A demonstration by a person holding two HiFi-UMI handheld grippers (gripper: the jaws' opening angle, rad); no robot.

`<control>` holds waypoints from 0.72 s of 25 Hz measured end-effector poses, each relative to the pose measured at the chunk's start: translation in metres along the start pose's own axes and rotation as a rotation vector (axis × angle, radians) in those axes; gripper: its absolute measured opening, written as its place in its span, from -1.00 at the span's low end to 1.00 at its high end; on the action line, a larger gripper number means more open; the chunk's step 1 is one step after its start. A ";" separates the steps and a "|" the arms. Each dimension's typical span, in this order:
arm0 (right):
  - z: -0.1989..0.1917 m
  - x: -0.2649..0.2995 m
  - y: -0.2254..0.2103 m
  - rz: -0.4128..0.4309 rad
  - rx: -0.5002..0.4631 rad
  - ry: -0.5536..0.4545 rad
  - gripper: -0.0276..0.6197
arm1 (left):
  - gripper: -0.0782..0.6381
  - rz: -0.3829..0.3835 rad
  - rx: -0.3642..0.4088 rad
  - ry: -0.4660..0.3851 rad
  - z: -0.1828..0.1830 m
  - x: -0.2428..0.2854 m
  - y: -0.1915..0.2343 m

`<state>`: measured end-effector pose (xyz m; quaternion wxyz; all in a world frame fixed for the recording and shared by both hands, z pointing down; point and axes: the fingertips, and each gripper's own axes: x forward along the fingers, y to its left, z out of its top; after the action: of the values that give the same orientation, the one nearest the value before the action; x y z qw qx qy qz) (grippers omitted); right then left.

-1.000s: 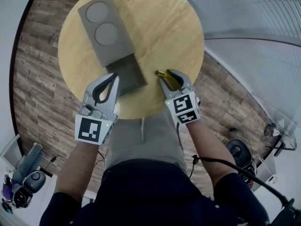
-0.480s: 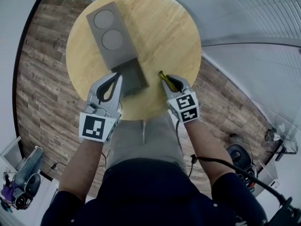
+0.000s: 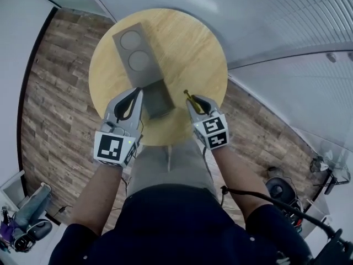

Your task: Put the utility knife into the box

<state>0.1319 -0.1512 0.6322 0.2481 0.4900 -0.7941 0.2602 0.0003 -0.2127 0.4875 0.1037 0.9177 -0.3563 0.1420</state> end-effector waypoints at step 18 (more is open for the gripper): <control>0.129 -0.101 0.036 -0.008 -0.105 -0.202 -0.69 | -0.77 0.107 0.039 -0.113 0.088 -0.102 0.013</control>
<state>0.1215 -0.1565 0.4644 0.1932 0.5032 -0.8257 0.1664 -0.0640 -0.1844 0.3723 0.0579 0.9058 -0.4071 0.1025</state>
